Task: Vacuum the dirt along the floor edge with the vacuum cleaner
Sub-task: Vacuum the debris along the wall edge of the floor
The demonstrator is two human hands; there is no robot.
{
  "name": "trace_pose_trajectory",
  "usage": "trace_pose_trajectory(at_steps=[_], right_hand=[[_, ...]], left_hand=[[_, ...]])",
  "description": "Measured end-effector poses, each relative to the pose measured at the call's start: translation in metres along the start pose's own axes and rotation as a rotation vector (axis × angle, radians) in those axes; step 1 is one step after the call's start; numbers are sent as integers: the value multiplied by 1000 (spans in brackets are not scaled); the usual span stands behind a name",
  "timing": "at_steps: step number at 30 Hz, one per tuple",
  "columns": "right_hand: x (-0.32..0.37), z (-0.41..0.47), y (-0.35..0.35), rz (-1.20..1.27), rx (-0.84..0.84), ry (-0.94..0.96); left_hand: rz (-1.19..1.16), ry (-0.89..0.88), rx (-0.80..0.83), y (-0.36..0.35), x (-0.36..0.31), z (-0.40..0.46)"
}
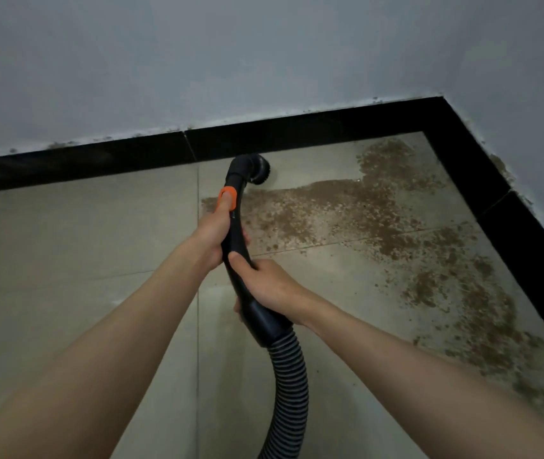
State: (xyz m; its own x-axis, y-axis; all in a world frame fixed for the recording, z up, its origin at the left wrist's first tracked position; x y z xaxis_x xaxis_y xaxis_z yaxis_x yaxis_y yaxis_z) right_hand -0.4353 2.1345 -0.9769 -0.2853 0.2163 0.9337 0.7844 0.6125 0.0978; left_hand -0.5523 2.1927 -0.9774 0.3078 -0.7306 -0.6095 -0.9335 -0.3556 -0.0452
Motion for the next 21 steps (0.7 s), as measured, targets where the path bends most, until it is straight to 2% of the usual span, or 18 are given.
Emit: trace_pose_trajectory(at_steps=[4, 9, 21], right_hand=[[14, 7, -39, -116, 88, -2], [19, 11, -70, -178, 159, -16], [13, 4, -67, -190, 156, -78]], left_hand=[[-53, 24, -84, 49, 8, -11], [-159, 65, -86, 92, 23, -20], [-169, 104, -95, 90, 36, -12]])
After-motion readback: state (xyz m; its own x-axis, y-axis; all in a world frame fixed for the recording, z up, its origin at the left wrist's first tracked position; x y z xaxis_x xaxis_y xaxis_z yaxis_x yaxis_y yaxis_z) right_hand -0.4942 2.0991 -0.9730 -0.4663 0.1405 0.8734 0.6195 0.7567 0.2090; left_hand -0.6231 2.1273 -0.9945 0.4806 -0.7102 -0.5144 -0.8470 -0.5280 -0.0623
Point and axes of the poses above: each hand's wrist, its own z-axis towards the middle knuckle, its own y-axis out of the back of the hand, x = y × z, the point moved 2 cm from there along z, towards the middle knuckle, and after that the axes turned 15 degrees about y, right-handed, at the moved point
